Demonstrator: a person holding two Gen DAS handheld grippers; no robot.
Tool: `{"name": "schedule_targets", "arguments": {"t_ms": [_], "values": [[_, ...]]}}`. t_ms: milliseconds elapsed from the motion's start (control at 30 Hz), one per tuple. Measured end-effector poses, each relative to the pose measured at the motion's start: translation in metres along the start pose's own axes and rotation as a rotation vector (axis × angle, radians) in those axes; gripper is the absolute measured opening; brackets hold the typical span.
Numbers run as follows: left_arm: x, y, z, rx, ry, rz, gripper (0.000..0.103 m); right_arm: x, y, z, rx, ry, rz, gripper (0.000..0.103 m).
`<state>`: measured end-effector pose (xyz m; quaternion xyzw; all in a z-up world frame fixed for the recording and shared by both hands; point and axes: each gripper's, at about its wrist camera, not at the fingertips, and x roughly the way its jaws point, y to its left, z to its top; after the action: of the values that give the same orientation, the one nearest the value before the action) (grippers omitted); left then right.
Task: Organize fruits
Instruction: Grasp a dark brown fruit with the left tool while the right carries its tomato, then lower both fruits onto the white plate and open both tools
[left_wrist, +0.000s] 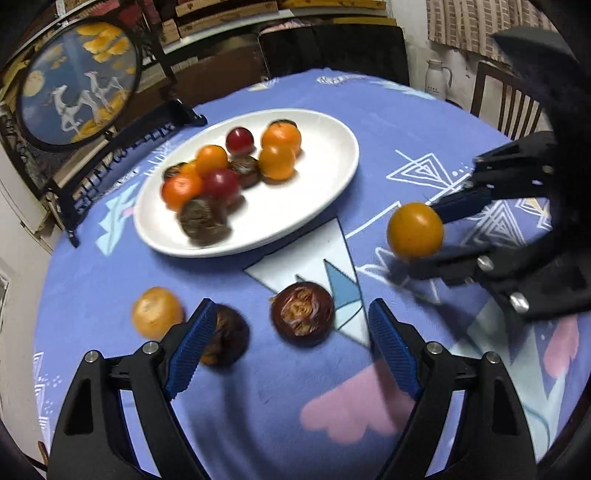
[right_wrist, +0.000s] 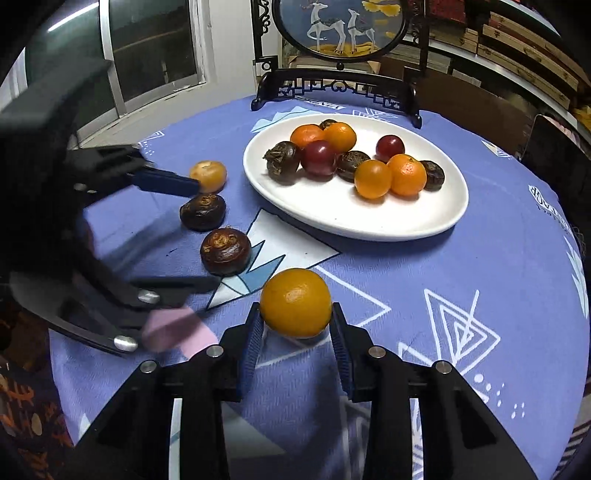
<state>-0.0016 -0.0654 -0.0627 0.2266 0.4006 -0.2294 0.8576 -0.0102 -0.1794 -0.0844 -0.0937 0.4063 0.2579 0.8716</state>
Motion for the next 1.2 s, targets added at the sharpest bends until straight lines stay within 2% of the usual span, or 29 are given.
{"name": "schedule_targets", "arguments": {"t_ms": [33, 67, 100, 133, 167, 300, 400, 500, 800, 967, 1200], "values": [[0.008, -0.002, 0.002, 0.000, 0.022, -0.004, 0.078, 0.000, 0.000, -0.001, 0.002, -0.001, 0.004, 0.037], [0.013, -0.004, 0.002, 0.001, 0.036, -0.011, 0.063, 0.000, 0.000, -0.002, 0.003, -0.003, 0.007, 0.037], [0.019, -0.005, 0.002, 0.002, 0.067, -0.026, 0.056, 0.000, 0.000, -0.003, 0.006, -0.005, 0.008, 0.037], [0.018, -0.004, 0.003, -0.018, 0.059, -0.056, 0.042, 0.002, 0.001, -0.002, 0.009, -0.006, 0.009, 0.037], [0.017, -0.003, 0.003, -0.022, 0.072, -0.065, 0.040, 0.003, 0.001, -0.001, 0.011, -0.008, 0.010, 0.037], [0.003, -0.001, 0.001, -0.008, 0.039, -0.047, 0.040, 0.005, -0.002, 0.000, 0.017, -0.011, 0.013, 0.037], [-0.014, 0.011, 0.008, -0.047, -0.019, -0.043, 0.039, 0.004, -0.002, 0.001, 0.024, -0.016, 0.010, 0.037], [-0.025, 0.029, 0.023, -0.102, -0.062, 0.002, 0.039, -0.002, -0.002, 0.010, 0.015, -0.042, -0.005, 0.037], [-0.042, 0.067, 0.100, -0.227, -0.193, 0.208, 0.040, -0.048, -0.027, 0.080, 0.073, -0.265, -0.064, 0.037], [-0.025, 0.075, 0.125, -0.239, -0.194, 0.247, 0.040, -0.045, -0.054, 0.106, 0.148, -0.311, -0.070, 0.037], [0.019, 0.090, 0.141, -0.257, -0.144, 0.240, 0.040, -0.011, -0.078, 0.124, 0.191, -0.271, -0.075, 0.037]]}}
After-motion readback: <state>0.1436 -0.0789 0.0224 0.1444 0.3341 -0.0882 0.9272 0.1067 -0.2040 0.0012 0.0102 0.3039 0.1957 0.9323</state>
